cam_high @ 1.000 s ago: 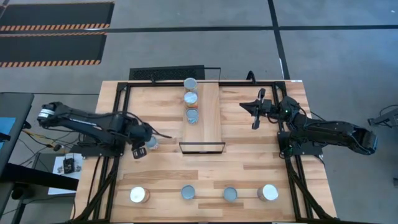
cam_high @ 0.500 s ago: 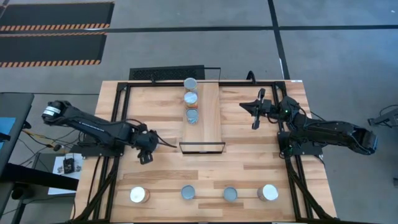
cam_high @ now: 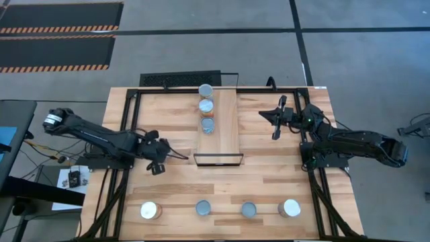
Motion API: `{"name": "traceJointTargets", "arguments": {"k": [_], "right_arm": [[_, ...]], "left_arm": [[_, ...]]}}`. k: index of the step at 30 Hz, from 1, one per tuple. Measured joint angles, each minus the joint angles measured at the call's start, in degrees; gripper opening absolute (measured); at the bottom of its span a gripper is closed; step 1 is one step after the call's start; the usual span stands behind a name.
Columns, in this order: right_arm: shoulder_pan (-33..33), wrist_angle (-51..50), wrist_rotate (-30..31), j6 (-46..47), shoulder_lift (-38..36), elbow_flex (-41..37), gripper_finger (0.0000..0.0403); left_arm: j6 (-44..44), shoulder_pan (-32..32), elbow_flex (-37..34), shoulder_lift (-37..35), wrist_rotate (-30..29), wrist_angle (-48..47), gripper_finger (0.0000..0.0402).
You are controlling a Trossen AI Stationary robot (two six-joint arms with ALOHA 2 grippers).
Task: Pick and place cans onto a shelf
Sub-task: Put the canned green peas on the shelf
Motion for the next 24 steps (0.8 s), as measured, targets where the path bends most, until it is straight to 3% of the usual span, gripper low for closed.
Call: {"name": "traceJointTargets", "arguments": {"k": [7, 14, 24], "right_arm": [[0.0, 0.0, -0.01, 0.0, 0.0, 0.01, 0.0019], [0.0, 0.0, 0.03, 0.0, 0.0, 0.02, 0.0015], [-0.02, 0.02, 1.06, -0.15, 0.0, 0.02, 0.0019]], "left_arm": [[4.22, 3.1, -0.02, -4.48, -1.33, 17.31, 0.0002], [21.84, 8.59, 0.03, -1.24, 3.9, 32.85, 0.0001], [47.33, 16.92, 0.03, 3.41, 15.82, 40.23, 0.0]]}}
